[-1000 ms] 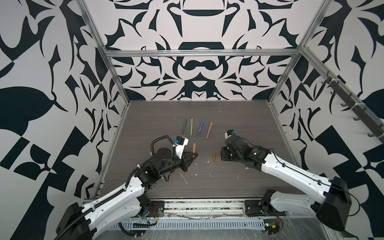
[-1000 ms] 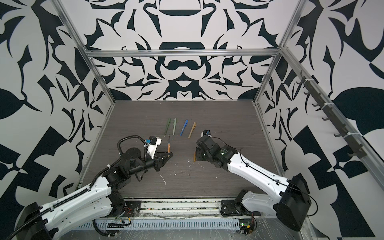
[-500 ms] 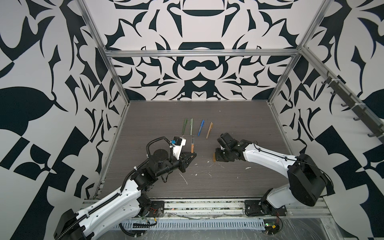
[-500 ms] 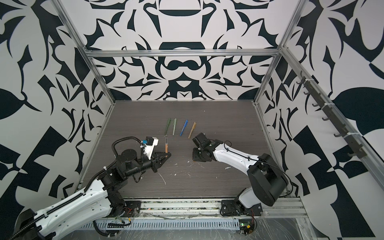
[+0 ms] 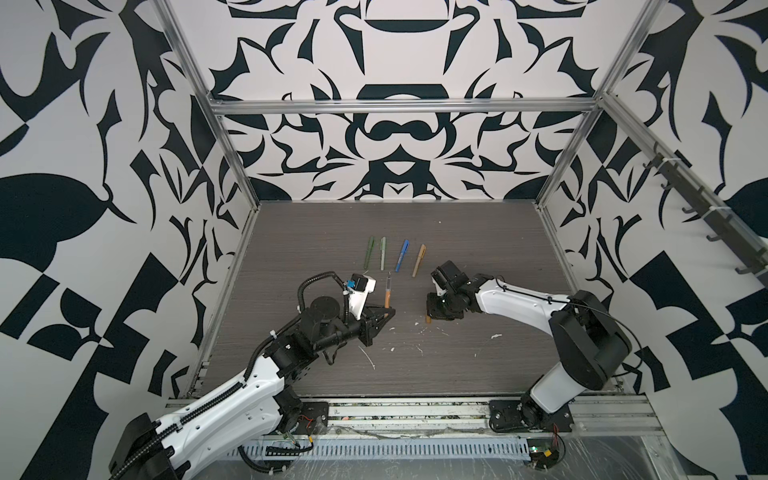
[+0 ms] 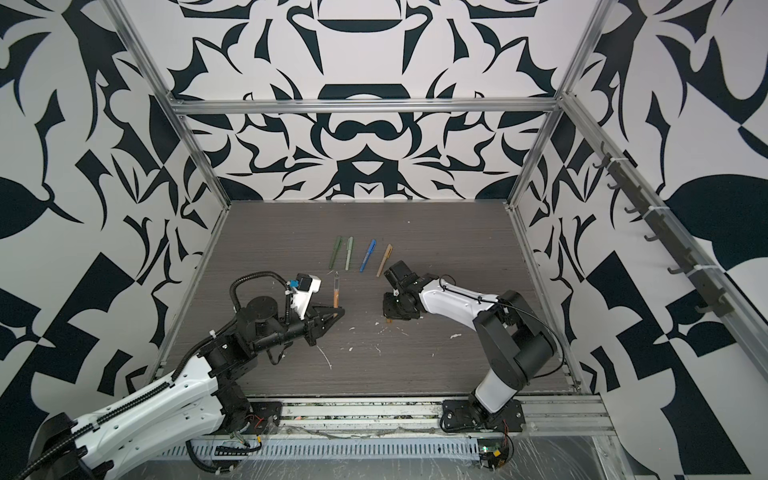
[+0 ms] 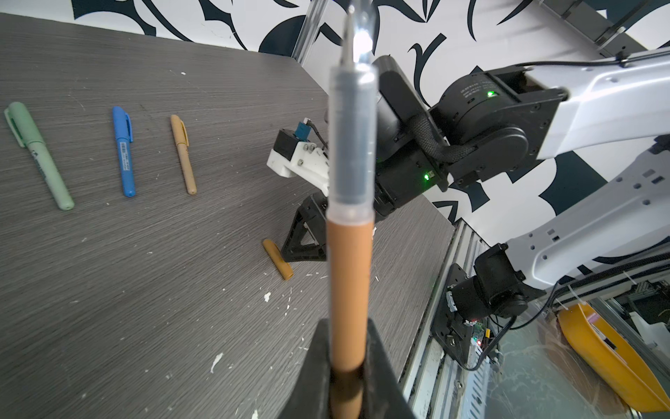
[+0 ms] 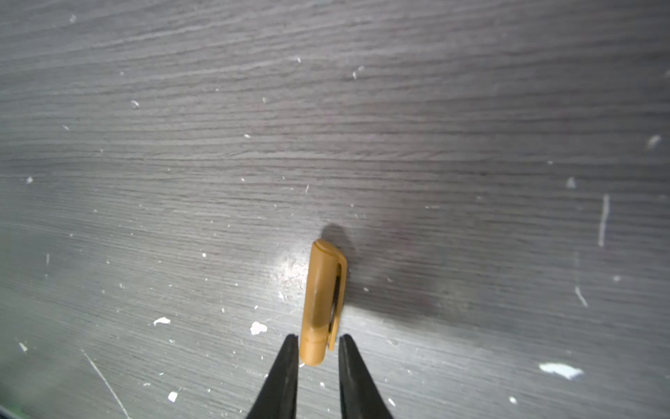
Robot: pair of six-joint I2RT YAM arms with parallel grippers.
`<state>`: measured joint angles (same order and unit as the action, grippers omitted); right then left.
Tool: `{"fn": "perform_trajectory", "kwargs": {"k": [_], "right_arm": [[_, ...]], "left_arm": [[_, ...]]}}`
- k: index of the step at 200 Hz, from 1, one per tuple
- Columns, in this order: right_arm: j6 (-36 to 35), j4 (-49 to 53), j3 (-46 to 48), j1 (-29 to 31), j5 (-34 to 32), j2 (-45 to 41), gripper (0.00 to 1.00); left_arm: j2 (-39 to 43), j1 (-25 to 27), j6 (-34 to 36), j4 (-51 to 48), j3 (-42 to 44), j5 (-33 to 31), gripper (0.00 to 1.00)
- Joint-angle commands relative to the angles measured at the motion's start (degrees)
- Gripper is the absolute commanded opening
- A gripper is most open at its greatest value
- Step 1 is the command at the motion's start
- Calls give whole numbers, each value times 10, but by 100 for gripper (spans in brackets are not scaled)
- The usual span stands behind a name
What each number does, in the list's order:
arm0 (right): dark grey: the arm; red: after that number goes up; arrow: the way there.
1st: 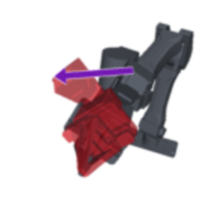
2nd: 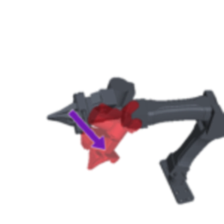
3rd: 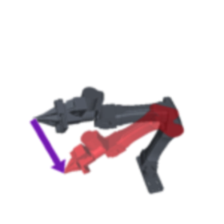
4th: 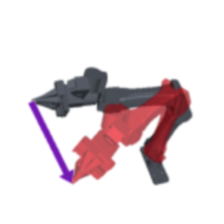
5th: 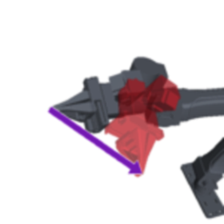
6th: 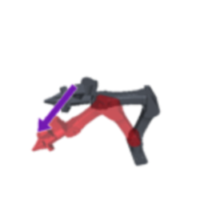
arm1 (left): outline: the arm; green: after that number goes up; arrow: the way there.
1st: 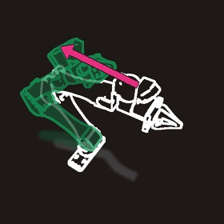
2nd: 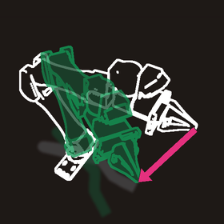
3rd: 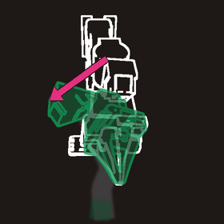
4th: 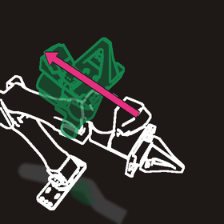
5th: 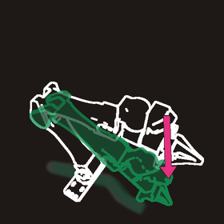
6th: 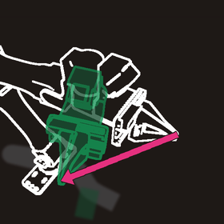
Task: Insert the pens into the pen caps
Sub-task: 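Lower the right gripper onto the tan cap and close on it, then lift the tan cap off the table with the right gripper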
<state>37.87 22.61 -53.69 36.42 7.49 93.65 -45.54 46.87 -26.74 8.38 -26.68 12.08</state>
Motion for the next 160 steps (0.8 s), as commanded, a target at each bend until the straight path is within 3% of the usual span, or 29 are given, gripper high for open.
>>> {"fn": "perform_trajectory", "kwargs": {"k": [1, 160], "right_arm": [[-15, 2, -24, -2, -10, 0, 24], [-43, 28, -48, -7, -31, 73, 24]], "left_arm": [[-2, -2, -1, 7, -23, 15, 7], [-11, -2, 3, 9, -25, 23, 7]]}}
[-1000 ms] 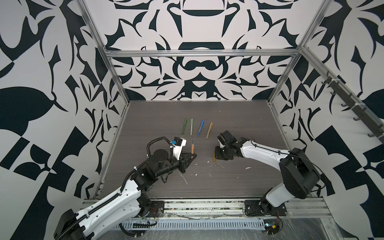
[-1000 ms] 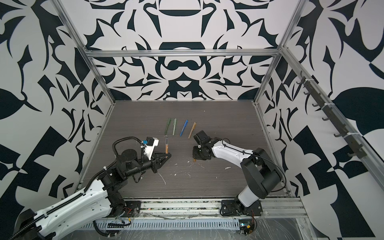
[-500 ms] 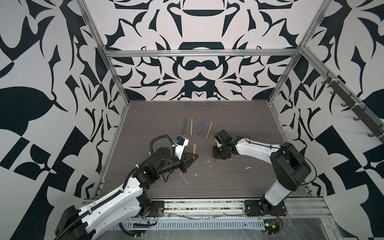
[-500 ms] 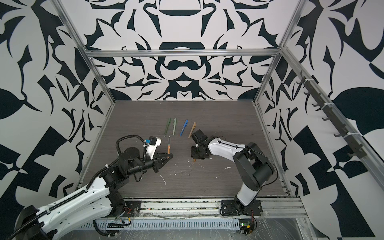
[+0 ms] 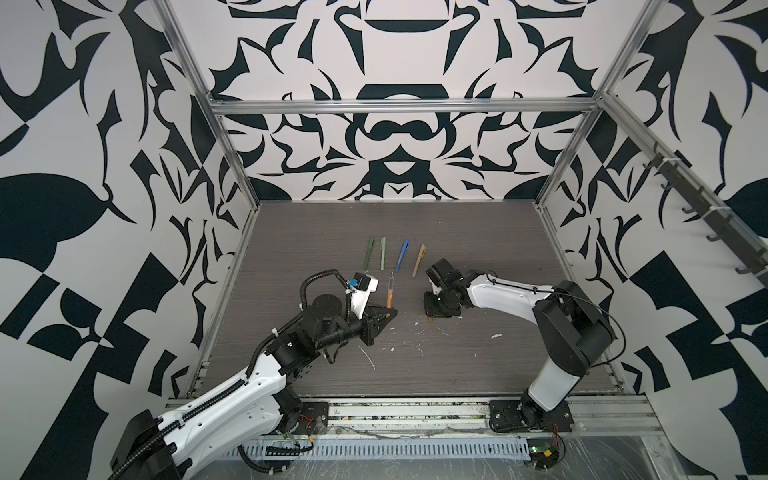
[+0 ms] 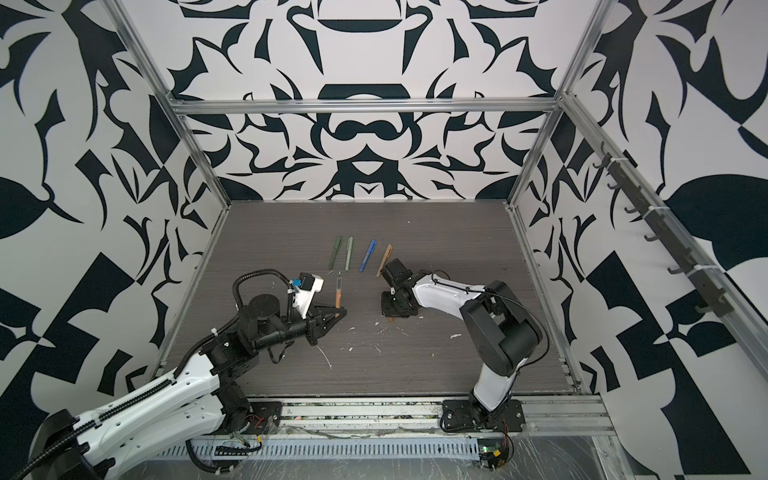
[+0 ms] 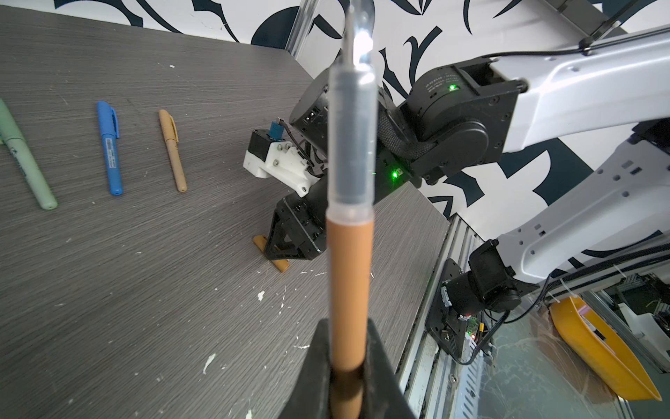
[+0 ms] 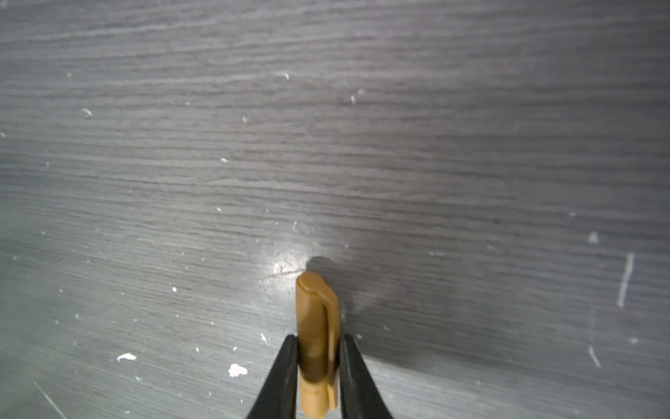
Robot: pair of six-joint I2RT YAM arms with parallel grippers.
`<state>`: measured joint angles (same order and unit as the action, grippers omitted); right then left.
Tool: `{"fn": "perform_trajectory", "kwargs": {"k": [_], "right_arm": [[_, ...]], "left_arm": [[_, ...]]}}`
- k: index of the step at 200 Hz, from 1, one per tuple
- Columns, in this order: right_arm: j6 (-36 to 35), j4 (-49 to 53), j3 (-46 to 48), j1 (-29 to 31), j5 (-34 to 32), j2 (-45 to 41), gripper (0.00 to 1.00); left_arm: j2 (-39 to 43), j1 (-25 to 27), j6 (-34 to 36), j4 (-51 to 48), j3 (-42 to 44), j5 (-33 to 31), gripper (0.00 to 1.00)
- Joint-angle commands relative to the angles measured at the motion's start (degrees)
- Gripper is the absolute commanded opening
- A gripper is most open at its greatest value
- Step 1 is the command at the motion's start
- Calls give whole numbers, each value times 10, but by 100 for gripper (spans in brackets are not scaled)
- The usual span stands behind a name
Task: Insert the pens into the pen caps
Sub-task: 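Lift the tan cap off the table with the right gripper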
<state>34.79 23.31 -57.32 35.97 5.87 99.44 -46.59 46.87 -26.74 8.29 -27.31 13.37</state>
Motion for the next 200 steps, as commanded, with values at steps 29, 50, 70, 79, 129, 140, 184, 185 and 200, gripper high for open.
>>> {"fn": "perform_trajectory", "kwargs": {"k": [29, 50, 70, 79, 129, 140, 184, 185, 200], "right_arm": [[-12, 17, -17, 0, -5, 9, 26], [-12, 13, -19, 0, 1, -4, 26], [-12, 21, -28, 0, -6, -4, 21], [-15, 30, -34, 0, -15, 0, 18], [-13, 29, -35, 4, -19, -26, 12], [-13, 17, -30, 7, -17, -51, 11], [-11, -68, 7, 36, -32, -221, 9], [-11, -70, 9, 37, -33, -225, 9], [-9, -103, 20, 44, -45, -277, 8]], "left_arm": [[1, -2, 3, 7, -18, 10, 7], [1, -2, 3, 7, -18, 9, 7], [-3, -2, 4, 8, -19, 10, 7], [-4, -2, 3, 8, -20, 10, 7], [-2, -2, 5, 1, -21, 5, 7], [-3, -2, 8, 3, -18, 2, 7], [-12, -2, 25, 33, -8, -48, 6], [-12, -2, 26, 34, -8, -50, 6], [-15, -2, 31, 45, -7, -65, 6]]}}
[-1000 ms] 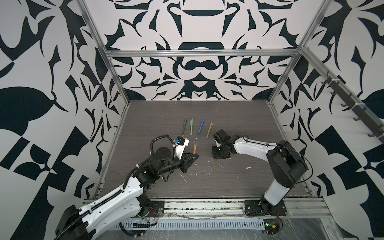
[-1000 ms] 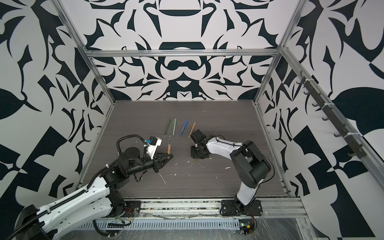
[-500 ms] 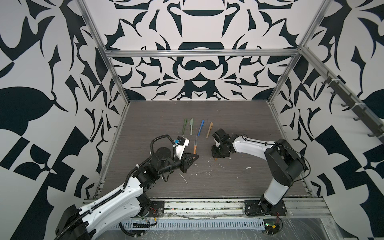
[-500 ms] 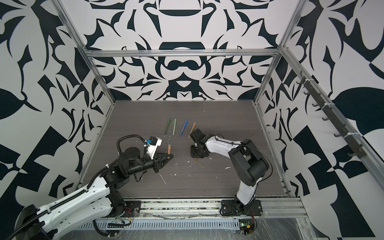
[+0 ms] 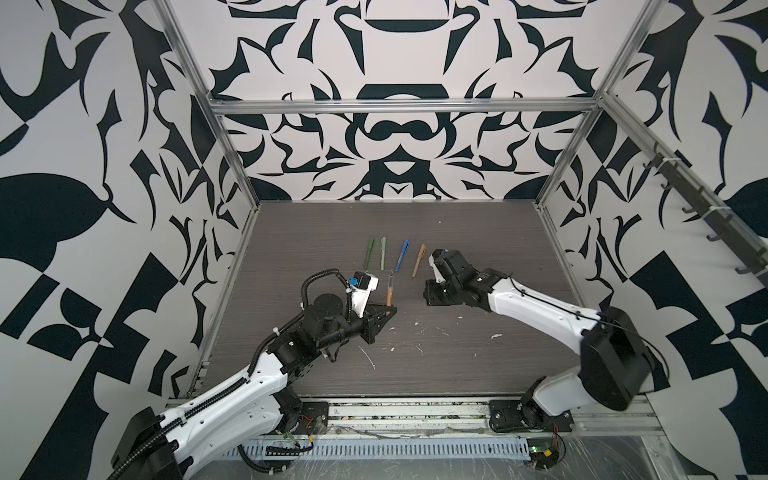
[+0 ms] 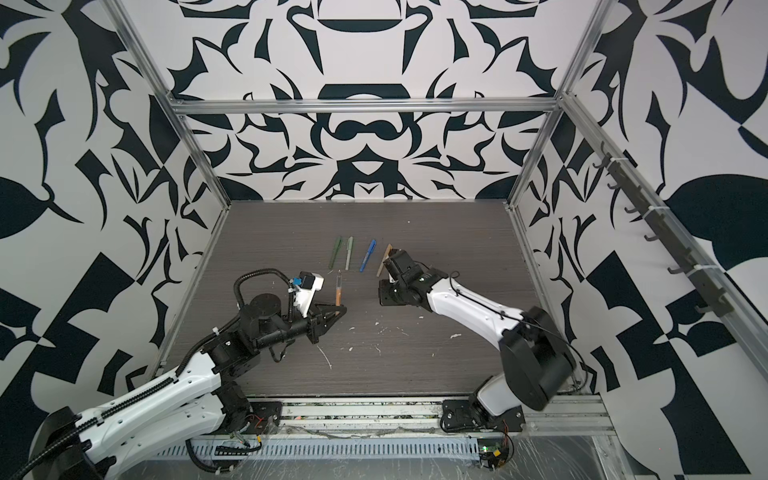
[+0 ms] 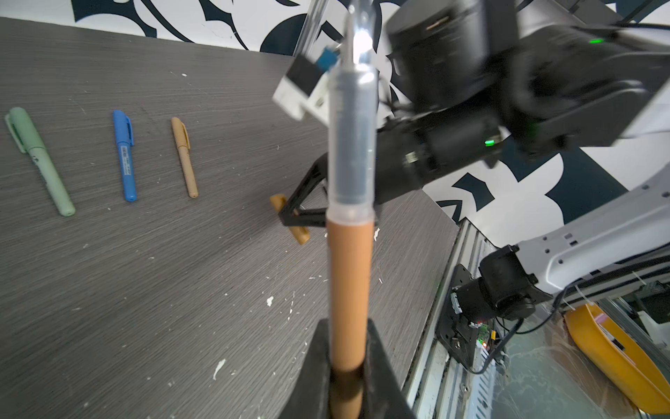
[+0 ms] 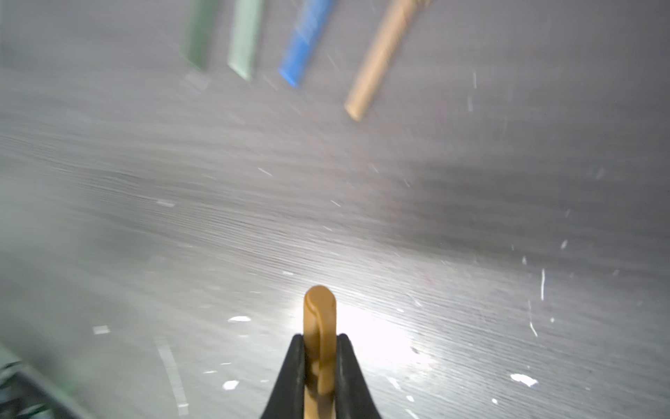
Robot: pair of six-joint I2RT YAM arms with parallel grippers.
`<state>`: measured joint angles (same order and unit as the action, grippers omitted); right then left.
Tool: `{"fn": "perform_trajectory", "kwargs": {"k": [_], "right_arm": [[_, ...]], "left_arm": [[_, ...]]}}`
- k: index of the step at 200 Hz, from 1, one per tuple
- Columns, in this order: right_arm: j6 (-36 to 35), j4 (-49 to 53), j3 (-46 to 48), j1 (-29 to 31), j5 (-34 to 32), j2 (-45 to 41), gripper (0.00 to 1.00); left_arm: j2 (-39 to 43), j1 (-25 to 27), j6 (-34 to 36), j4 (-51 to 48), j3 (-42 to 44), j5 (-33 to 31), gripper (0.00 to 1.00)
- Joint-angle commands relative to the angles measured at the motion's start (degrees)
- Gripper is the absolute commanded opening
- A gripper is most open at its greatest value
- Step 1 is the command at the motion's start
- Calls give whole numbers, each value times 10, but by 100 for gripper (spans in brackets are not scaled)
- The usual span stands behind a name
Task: Insert the pens into the pen caps
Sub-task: 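Lift the tan cap off the table with the right gripper, then bring the tan cap over the pen tip held upright by the left gripper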
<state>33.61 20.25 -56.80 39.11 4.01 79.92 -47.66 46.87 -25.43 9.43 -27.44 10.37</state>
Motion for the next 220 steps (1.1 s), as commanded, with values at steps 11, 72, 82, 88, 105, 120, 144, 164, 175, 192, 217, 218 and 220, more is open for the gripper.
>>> {"fn": "perform_trajectory", "kwargs": {"k": [11, 72, 82, 88, 105, 120, 144, 164, 175, 192, 217, 218, 220], "right_arm": [[3, -101, 21, 18, -36, -119, 8], [-28, -258, 13, 75, -64, -193, 8], [-32, -263, 5, 82, -82, -190, 8], [-35, -265, 0, 84, -85, -187, 8], [-36, -279, -13, 90, -80, -169, 8], [-36, -301, -16, 98, -73, -154, 7], [-44, -322, -23, 108, -69, -134, 7], [-47, -336, -29, 110, -70, -125, 8], [-49, -335, -34, 111, -71, -120, 7], [-47, -333, -37, 111, -65, -114, 7], [-43, -329, -32, 111, -62, -113, 7], [-43, -329, -32, 111, -62, -113, 7], [-43, -329, -31, 111, -62, -114, 7]], "left_arm": [[-10, -2, 24, 47, -5, -37, 6], [-60, 4, 23, 71, -22, -5, 5], [-62, 4, 25, 71, -23, -4, 5], [-61, 4, 23, 73, -21, -5, 5], [-58, 5, 21, 82, -15, -4, 5], [-60, 4, 22, 78, -16, 1, 5], [-64, 4, 19, 75, -17, 10, 5], [-68, 5, 20, 75, -17, 14, 5], [-67, 4, 21, 74, -17, 15, 5], [-65, 4, 21, 75, -16, 16, 5], [-64, 4, 21, 74, -15, 16, 5], [-63, 4, 21, 74, -15, 16, 5], [-63, 4, 21, 74, -15, 16, 5]]}}
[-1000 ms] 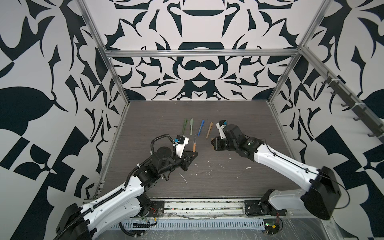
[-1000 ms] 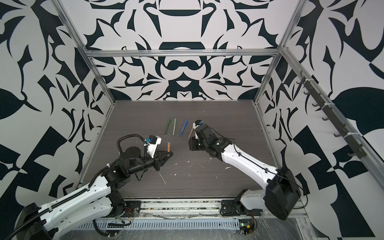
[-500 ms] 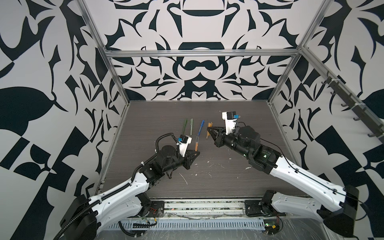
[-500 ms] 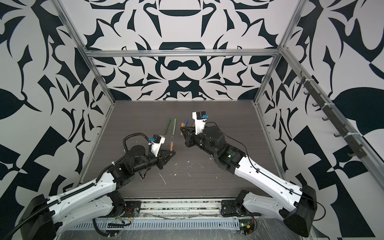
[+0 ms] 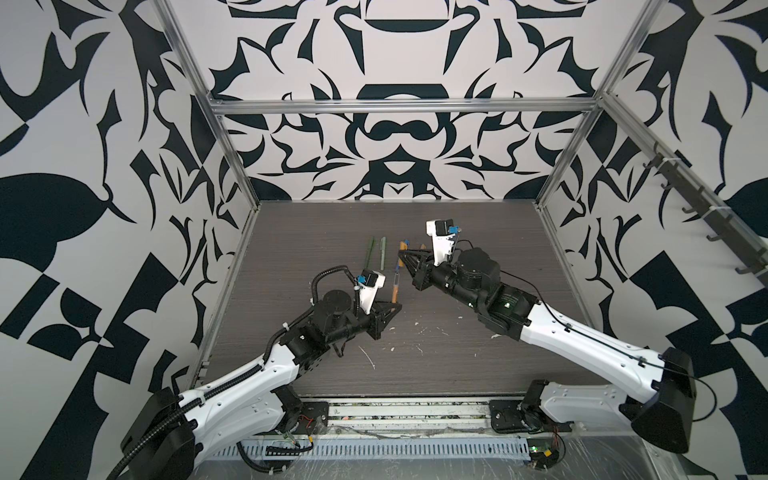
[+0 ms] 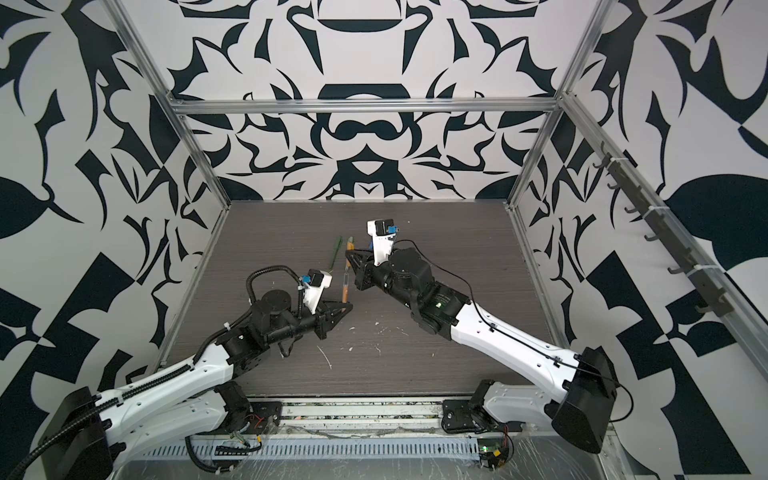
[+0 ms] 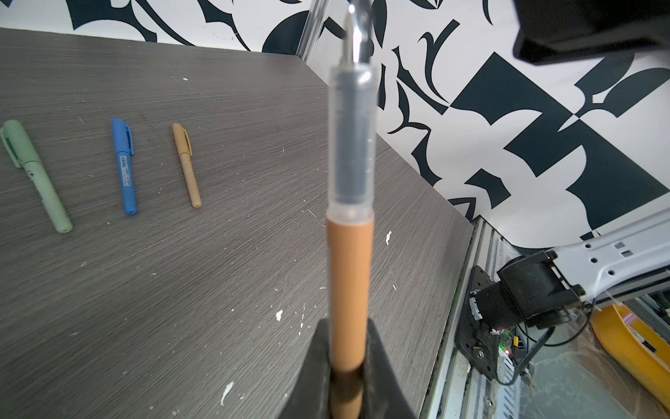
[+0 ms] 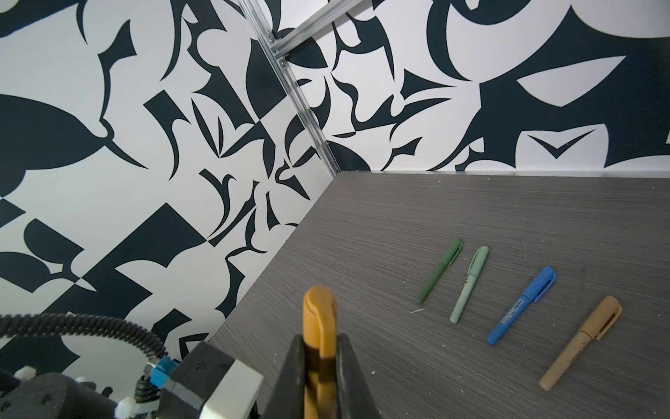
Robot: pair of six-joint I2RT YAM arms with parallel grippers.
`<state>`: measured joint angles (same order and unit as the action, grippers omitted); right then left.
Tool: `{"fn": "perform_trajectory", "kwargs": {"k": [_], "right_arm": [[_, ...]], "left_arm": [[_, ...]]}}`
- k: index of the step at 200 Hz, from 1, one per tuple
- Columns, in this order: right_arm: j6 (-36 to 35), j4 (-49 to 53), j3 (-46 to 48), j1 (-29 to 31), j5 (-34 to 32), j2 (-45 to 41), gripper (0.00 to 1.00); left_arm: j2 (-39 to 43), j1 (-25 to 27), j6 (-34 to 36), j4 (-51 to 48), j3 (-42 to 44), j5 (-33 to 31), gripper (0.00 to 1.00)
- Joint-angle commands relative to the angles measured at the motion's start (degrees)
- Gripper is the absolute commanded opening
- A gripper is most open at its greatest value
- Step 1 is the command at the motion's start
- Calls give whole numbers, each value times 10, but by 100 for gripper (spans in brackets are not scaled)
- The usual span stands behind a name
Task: Insert the pens into the pen caps
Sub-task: 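Bring the tan cap over the pen tip held upright by the left gripper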
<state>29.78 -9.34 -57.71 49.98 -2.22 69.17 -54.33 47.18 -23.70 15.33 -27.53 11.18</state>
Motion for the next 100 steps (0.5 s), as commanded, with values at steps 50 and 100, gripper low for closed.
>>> {"fn": "perform_trajectory", "kwargs": {"k": [50, 100], "right_arm": [[-2, -38, -11, 3, -2, 0, 7], [6, -30, -13, 3, 1, 12, 6]], "left_arm": [[1, 2, 3, 17, -15, 11, 5], [7, 1, 2, 12, -14, 13, 4]]}}
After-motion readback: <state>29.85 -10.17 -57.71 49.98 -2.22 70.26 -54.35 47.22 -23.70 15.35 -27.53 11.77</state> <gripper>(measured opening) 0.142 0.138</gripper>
